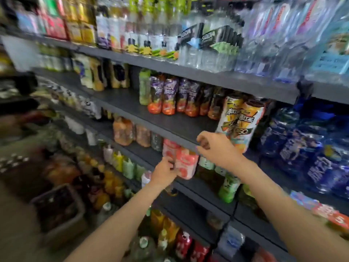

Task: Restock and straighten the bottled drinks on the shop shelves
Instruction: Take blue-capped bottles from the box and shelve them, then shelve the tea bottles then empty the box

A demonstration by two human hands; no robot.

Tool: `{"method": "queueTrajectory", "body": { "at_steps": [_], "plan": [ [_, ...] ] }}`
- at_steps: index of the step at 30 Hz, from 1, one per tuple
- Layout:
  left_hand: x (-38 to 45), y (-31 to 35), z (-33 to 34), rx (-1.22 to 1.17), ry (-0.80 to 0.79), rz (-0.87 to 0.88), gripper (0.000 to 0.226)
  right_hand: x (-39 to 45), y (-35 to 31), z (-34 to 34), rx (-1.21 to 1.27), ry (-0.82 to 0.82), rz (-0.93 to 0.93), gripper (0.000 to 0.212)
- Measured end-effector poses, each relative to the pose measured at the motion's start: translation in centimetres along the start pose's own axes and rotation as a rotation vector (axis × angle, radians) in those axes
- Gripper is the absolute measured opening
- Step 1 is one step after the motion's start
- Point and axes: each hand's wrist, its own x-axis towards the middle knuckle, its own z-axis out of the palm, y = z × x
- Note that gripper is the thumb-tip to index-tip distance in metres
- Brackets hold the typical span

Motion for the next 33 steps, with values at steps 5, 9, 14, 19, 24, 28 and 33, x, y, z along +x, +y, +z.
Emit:
{"method": "queueTrajectory", "body": {
  "at_steps": [5, 9, 14, 19, 24, 28, 33],
  "plan": [
    [-2.5, -10.7, -10.6, 0.050, 0.087, -0.217, 0.033, 6.4, -7.6, 8.5, -0.080, -0.303, -0.159, 0.030],
    [-4.6, -20.8, -20.5, 0.035, 0.130, -0.407, 0.024, 11.9, -15.4, 16.8, -0.085, -0.469, -0.248, 0.032],
    [-6.2, -31.7, -32.6, 0.024, 0.297, -0.650, 0.016, 16.8, -24.8, 27.7, -0.065, -0.749, -0.286, 0.048],
    [-6.3, -38.7, -41.5, 0.050, 0.368, -0.763, 0.026, 22.2, -31.0, 35.9, -0.032, -0.855, -0.242, 0.041],
    [-3.5, -45.5, -46.3, 0.060, 0.329, -0.834, 0.024, 28.8, -34.8, 45.7, -0.026, -0.992, -0.267, 0.031],
    [1.1, -52.0, -49.7, 0.139, 0.187, -0.857, 0.023, 34.9, -37.3, 55.0, -0.008, -1.077, -0.272, 0.016],
    [8.7, -61.3, -54.0, 0.189, 0.134, -0.923, 0.024, 42.8, -39.2, 67.6, -0.001, -1.087, -0.204, 0.023]
  ]
}}
